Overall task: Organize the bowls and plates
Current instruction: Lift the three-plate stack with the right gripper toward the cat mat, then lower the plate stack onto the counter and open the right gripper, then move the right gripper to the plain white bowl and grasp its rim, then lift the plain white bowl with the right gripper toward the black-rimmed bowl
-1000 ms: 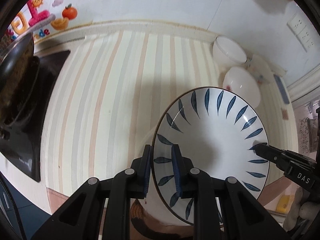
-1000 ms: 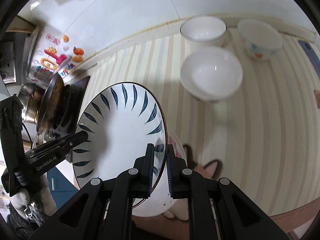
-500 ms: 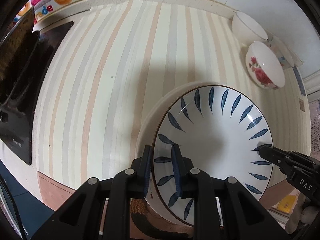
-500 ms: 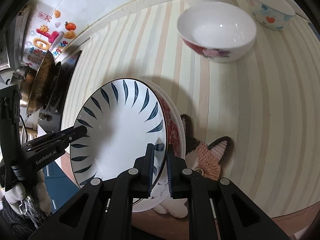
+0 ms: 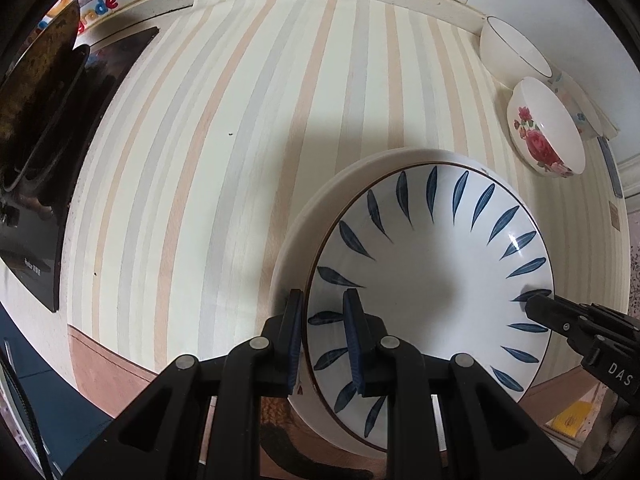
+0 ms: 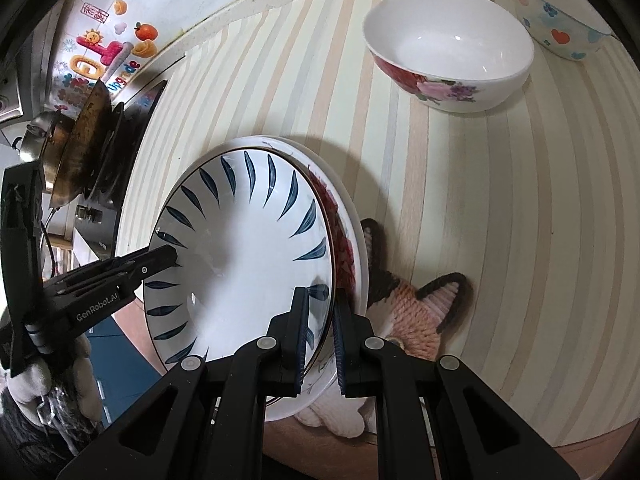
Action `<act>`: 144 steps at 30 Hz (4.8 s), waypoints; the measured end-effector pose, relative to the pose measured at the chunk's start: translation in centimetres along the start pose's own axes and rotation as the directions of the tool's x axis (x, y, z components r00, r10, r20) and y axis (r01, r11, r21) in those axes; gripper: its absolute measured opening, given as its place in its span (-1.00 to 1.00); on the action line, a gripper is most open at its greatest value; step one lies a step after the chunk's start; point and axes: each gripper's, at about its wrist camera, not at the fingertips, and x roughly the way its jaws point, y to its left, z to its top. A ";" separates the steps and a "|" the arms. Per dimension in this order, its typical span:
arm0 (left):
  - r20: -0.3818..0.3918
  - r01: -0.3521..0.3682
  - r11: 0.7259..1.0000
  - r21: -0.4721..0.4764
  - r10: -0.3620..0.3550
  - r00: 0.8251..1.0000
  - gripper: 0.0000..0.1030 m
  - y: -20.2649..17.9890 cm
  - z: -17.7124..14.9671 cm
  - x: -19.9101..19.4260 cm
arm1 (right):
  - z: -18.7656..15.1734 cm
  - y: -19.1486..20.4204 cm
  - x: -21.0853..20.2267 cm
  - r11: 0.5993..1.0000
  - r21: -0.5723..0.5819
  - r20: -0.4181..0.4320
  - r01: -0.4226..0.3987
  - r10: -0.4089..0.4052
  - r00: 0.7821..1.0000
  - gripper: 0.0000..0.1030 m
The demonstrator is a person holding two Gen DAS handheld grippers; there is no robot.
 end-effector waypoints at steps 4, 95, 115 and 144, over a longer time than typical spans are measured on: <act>-0.062 -0.038 0.999 -0.024 0.037 0.997 -0.65 -0.1 -0.1 0.3 | 0.2 0.1 -0.3 1.000 0.022 -0.010 0.008 -0.007 1.000 -0.69; -0.018 0.083 0.992 0.096 -0.081 0.997 -0.66 -18.0 13.3 2.0 | 13.3 -13.3 -5.8 0.985 0.171 0.155 0.011 -0.038 0.987 -0.58; -0.062 0.141 0.964 0.225 -0.130 0.990 -0.66 -22.8 3.6 -1.3 | 0.2 -15.3 -12.2 0.980 0.197 0.171 0.001 -0.036 0.985 -0.58; -0.123 0.086 0.946 0.313 -0.050 0.991 -0.66 -25.3 0.7 2.0 | -2.6 -19.0 -9.6 0.969 0.247 0.075 0.008 -0.027 0.997 -0.58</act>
